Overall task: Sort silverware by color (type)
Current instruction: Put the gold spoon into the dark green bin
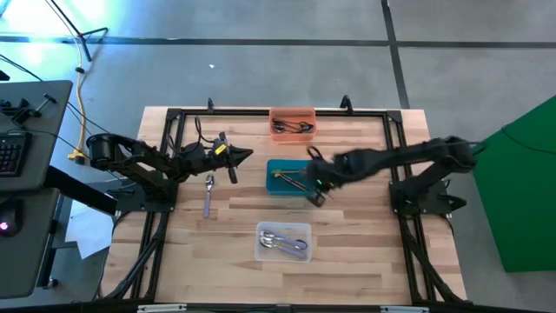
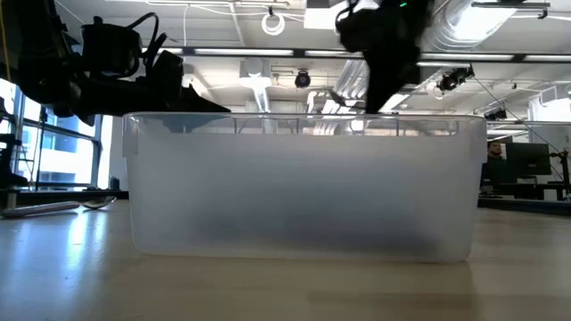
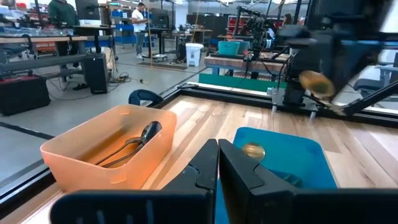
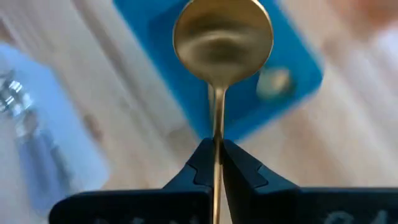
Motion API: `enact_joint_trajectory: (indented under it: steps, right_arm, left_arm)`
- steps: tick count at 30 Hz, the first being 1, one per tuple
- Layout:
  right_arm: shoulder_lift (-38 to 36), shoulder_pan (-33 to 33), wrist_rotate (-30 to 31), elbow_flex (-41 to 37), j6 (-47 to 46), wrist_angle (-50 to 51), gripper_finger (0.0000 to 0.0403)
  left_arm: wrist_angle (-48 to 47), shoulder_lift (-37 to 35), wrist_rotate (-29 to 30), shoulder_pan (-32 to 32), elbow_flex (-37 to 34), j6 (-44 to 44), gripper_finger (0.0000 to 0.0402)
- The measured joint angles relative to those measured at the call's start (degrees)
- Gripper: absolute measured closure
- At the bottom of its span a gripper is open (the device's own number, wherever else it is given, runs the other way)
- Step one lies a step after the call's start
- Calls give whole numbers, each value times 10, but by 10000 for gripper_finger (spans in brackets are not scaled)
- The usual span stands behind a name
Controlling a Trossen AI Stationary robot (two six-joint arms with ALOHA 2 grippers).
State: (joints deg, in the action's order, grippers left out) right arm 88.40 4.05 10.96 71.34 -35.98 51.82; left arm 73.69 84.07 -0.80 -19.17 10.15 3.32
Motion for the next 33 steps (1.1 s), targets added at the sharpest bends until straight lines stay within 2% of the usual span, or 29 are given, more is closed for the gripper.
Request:
enact_joint_trajectory:
  steps: [8,14,21,26,33]
  right_arm:
    - [136,-77,-19,129,271,-19,398]
    - [209,-110,-67,170,375,-21,398]
    - [249,-124,-105,175,424,-44,398]
    - [262,-127,-106,174,425,-62,394]
    - [252,-127,-106,177,414,-66,338]
  left_arm:
    - [0,0,0,0,0,-1,397]
    - [0,0,0,1,0,-4,397]
    - [0,0,0,1,0,-6,397]
    - [-1,0,0,1,0,-5,397]
    - [-10,0,0,1,0,8,397]
